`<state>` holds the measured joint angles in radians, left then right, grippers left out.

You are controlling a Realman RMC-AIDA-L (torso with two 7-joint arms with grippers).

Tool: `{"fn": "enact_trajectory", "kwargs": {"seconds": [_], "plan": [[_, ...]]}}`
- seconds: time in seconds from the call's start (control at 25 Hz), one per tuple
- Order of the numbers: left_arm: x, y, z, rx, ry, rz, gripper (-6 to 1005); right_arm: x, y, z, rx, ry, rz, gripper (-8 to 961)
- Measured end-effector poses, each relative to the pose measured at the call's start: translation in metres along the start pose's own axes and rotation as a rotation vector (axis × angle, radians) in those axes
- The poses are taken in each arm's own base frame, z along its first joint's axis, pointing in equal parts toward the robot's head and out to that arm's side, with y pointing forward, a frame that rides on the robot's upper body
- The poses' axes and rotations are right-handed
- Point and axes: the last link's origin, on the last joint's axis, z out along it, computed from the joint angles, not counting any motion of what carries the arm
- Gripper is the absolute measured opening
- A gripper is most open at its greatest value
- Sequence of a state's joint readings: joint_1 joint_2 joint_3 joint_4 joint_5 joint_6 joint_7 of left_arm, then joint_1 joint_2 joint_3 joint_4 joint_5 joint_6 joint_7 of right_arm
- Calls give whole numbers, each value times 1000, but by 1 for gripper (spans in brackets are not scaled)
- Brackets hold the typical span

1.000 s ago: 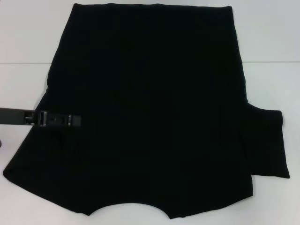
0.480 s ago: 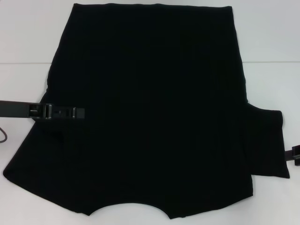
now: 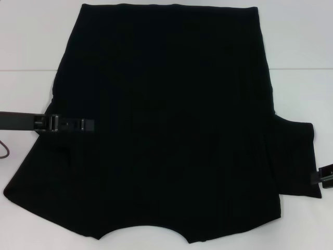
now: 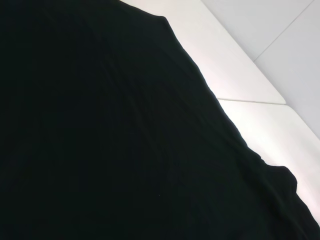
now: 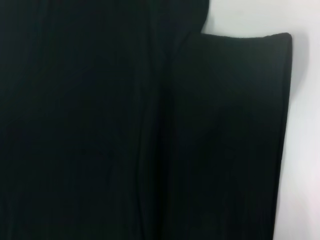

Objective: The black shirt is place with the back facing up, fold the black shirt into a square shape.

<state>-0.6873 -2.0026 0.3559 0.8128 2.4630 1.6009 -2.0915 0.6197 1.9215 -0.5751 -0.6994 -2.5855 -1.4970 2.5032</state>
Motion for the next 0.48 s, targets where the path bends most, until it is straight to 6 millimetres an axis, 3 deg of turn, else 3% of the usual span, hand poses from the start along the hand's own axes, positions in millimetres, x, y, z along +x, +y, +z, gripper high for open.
{"fn": "enact_trajectory", "kwargs": {"seconds": [0.48], "plan": [[-1,-2,1,4,1,-9,591,2,-1,1,27,28,-41,432]]}}
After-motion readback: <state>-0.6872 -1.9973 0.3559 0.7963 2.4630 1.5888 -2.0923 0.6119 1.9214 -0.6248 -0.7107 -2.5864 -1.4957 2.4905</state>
